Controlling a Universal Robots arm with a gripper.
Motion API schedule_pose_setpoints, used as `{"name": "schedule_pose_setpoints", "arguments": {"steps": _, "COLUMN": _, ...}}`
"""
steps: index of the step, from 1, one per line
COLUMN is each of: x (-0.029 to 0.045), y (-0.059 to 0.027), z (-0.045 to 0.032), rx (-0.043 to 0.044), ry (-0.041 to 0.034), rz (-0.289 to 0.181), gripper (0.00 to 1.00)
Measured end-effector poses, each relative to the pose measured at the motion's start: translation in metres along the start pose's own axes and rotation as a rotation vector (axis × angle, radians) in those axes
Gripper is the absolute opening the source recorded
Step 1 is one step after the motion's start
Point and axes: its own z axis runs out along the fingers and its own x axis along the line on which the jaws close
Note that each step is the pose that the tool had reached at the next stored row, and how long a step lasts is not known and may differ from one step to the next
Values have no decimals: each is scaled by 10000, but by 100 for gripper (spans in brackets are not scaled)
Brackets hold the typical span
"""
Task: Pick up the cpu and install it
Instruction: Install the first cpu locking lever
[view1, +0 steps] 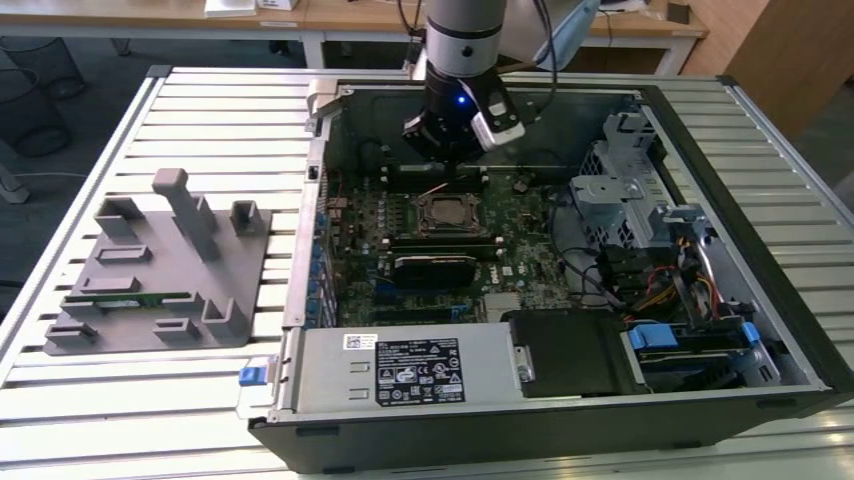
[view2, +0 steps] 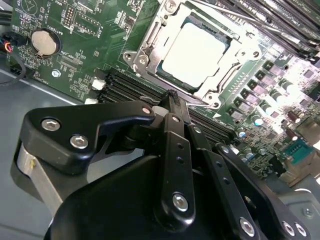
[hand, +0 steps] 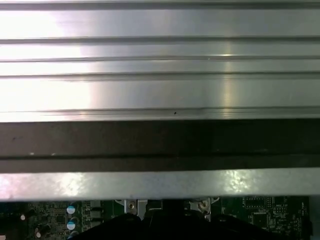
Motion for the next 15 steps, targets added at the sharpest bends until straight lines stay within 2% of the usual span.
{"name": "schedule_pose_setpoints", "arguments": {"steps": 5, "x": -20, "y": 22, "z": 22, "rx": -1, "ry": 0, "rz": -7, "gripper": 11}}
{"name": "schedule_pose_setpoints", "arguments": {"steps": 15, "x": -93, "y": 36, "z": 121, "rx": 5, "ry": 0, "rz": -11, "gripper": 11}}
